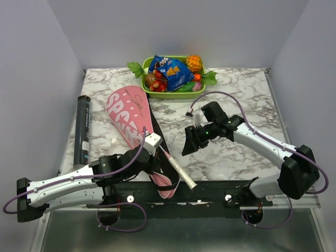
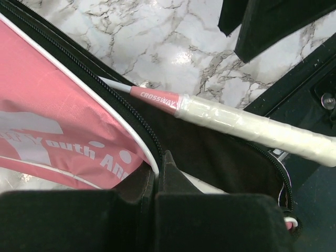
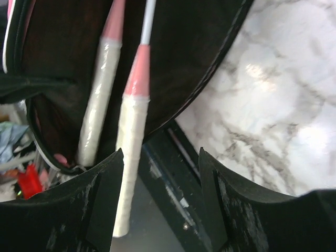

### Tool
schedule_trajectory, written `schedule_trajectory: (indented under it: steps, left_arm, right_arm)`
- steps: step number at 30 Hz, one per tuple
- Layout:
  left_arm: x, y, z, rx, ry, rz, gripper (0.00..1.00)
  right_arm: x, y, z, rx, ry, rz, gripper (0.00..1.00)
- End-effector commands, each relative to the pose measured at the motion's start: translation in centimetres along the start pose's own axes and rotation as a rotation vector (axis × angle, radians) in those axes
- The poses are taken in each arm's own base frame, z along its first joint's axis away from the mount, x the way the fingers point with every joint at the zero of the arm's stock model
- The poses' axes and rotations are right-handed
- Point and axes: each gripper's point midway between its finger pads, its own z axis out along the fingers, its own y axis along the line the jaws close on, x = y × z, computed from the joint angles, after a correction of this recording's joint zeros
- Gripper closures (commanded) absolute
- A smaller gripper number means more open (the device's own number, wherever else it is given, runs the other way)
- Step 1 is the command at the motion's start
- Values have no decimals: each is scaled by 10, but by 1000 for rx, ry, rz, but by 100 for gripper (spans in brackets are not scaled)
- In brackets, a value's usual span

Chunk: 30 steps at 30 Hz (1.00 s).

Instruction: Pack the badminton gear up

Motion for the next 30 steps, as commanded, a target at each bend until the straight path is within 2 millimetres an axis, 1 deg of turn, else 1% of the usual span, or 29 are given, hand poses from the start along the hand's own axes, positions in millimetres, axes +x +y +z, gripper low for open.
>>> schedule_trajectory:
  steps: [1, 2, 3, 4, 6, 10, 15, 18, 22, 24, 25, 28, 29, 30]
  left_arm:
    - [-27, -24, -6, 110, -78, 11, 100]
    - [-26, -25, -5, 112, -76, 9, 100]
    - [-25, -24, -5, 111, -74, 3, 100]
    - [-24, -24, -5, 110, -75, 0, 100]
    - [-23, -22, -4, 104, -76, -7, 100]
    - [-27, -18, -5, 82, -100, -24, 100]
    - [-25, -14, -6, 70, -107, -50, 100]
    - [-26, -13, -8, 69, -118, -59, 100]
    - [-27, -14, -11, 76, -126, -77, 100]
    - [-26, -14, -11, 78, -125, -79, 100]
    - [-25, -13, -10, 72, -121, -78, 100]
    - [-26, -13, -11, 70, -119, -73, 100]
    - [-27, -12, -11, 69, -123, -73, 100]
    - [-28, -13, -12, 72, -125, -73, 100]
  right_arm:
    - [23, 28, -1, -203, 92, 25, 33]
    - [25, 32, -1, -233, 100, 36, 33]
    - [27, 41, -4, -288, 112, 39, 33]
    - [27, 43, -4, -310, 114, 36, 33]
    - [32, 45, -4, -331, 130, 54, 33]
    - [37, 43, 3, -327, 160, 81, 33]
    - [42, 46, 18, -302, 204, 80, 33]
    - [43, 45, 28, -305, 215, 95, 34]
    - [39, 52, 35, -332, 213, 86, 35]
    - [39, 58, 37, -342, 224, 83, 37]
    - [40, 59, 39, -346, 231, 84, 38]
    - [39, 64, 43, -364, 238, 84, 59]
    - [37, 66, 44, -369, 237, 93, 69]
    - [36, 67, 45, -376, 236, 99, 73]
